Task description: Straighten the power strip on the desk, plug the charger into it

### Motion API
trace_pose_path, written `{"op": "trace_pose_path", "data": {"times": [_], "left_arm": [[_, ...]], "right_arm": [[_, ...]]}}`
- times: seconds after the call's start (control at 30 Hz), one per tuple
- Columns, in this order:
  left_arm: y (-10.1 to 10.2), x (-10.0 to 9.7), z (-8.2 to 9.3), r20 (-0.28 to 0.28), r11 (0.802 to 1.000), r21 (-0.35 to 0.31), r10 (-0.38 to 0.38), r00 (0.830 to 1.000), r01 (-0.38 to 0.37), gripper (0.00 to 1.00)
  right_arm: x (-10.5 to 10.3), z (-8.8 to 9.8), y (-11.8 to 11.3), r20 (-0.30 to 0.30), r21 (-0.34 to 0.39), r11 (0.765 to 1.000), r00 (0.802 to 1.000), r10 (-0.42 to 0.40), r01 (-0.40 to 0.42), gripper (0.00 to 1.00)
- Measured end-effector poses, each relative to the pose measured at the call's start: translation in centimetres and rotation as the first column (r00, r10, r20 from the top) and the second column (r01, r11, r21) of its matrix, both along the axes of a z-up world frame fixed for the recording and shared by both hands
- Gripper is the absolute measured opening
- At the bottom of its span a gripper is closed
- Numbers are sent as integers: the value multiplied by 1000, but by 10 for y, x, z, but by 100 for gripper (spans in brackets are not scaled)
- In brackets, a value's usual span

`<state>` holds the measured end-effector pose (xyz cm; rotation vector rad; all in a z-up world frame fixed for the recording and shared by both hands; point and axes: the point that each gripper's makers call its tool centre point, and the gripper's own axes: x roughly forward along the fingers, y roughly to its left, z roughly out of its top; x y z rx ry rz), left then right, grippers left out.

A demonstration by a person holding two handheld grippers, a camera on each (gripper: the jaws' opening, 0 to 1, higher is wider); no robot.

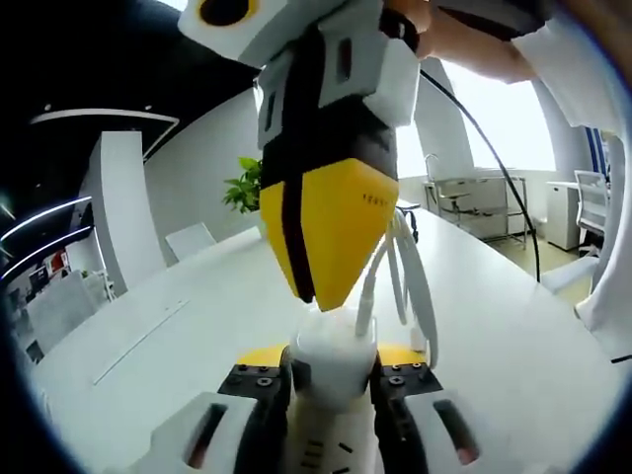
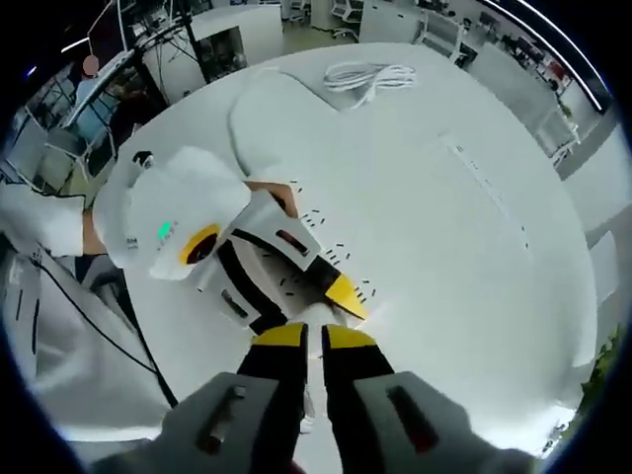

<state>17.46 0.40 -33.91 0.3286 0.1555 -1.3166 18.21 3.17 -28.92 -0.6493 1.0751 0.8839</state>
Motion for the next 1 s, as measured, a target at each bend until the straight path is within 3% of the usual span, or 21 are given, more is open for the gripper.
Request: {"op": "trace_pose_path", "data": {"times": [0.67, 1.0], "left_arm": [[1, 0, 3, -9, 1000, -14, -2, 1000, 2, 37], [4, -4, -2, 8, 999, 29, -30, 1000, 30, 45]], "right_arm": [[-8, 4, -2, -9, 77, 993, 996, -86, 86, 23], [-10, 3, -5, -23, 163, 977, 991, -132, 134, 29]]}}
